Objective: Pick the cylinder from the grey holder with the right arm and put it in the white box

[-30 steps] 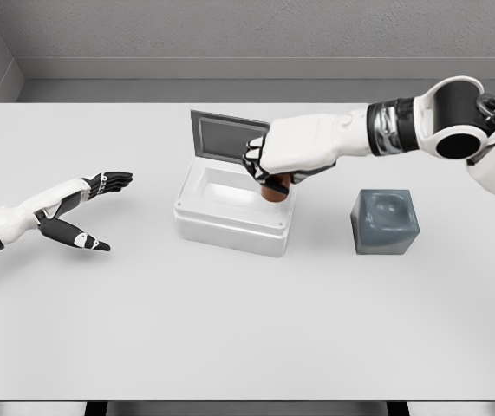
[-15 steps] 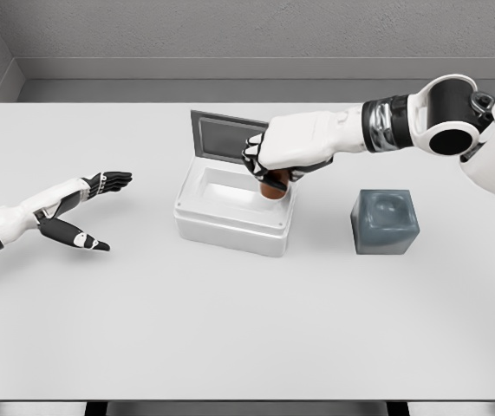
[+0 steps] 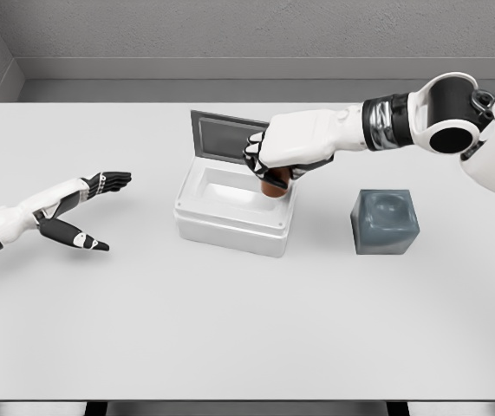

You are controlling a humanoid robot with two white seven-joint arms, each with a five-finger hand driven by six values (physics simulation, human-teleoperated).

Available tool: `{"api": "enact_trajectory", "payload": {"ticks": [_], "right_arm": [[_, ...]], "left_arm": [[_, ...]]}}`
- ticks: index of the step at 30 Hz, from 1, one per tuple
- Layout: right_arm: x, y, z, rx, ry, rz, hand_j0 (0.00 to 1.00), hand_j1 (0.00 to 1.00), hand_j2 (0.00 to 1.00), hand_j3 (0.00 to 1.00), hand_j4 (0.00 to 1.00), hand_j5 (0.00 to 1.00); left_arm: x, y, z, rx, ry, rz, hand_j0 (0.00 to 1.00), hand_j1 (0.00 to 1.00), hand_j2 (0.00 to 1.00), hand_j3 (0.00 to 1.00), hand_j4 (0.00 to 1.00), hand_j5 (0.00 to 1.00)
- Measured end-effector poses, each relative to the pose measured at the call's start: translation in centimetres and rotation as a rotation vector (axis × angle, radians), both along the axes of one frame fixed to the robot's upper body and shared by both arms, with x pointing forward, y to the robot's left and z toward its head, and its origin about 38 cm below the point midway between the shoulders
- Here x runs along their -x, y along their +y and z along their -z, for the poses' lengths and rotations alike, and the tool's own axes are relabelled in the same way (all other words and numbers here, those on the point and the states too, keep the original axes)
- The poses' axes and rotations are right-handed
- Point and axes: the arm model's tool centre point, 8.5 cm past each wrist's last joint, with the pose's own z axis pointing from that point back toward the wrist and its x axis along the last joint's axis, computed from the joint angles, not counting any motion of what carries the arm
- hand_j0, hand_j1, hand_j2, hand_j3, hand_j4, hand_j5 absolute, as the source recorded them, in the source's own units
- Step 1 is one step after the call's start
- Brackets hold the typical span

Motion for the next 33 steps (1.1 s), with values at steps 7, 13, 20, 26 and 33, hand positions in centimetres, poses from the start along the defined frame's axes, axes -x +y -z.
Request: {"api": "enact_trajectory", "payload": {"ticks": [7, 13, 20, 26, 33], "right_arm": [[0.1, 0.1, 0.0, 0.0, -0.003, -0.003, 0.45, 0.45, 0.45, 0.45, 0.45, 0.45], [0.1, 0.2, -0.2, 0.004, -0.012, -0.001, 1.0, 1.0, 1.0, 1.0, 1.0, 1.0], [0.9, 0.3, -2.7, -0.024, -0.072, -0.029, 1.0, 1.0, 1.0, 1.0, 1.0, 1.0], [2.8, -7.5, -1.1, -0.02, -0.046, 0.097, 1.0, 1.0, 1.0, 1.0, 1.0, 1.0], [4.7, -18.9, -4.7, -0.026, -0.108, 0.349, 1.0, 1.0, 1.0, 1.0, 1.0, 1.0]], "left_arm": [[0.0, 0.0, 0.1, 0.0, 0.001, 0.001, 1.0, 1.0, 1.0, 1.0, 1.0, 1.0], [0.0, 0.0, 0.0, 0.0, 0.001, 0.001, 1.0, 1.0, 1.0, 1.0, 1.0, 1.0], [0.1, 0.1, 0.0, 0.0, 0.001, -0.002, 1.0, 1.0, 1.0, 1.0, 1.0, 1.0], [-3.6, 0.2, -6.1, 0.056, -0.103, -0.031, 1.0, 1.0, 1.0, 1.0, 1.0, 1.0], [-10.3, -4.6, -10.4, 0.118, -0.079, -0.083, 1.0, 1.0, 1.0, 1.0, 1.0, 1.0]]}}
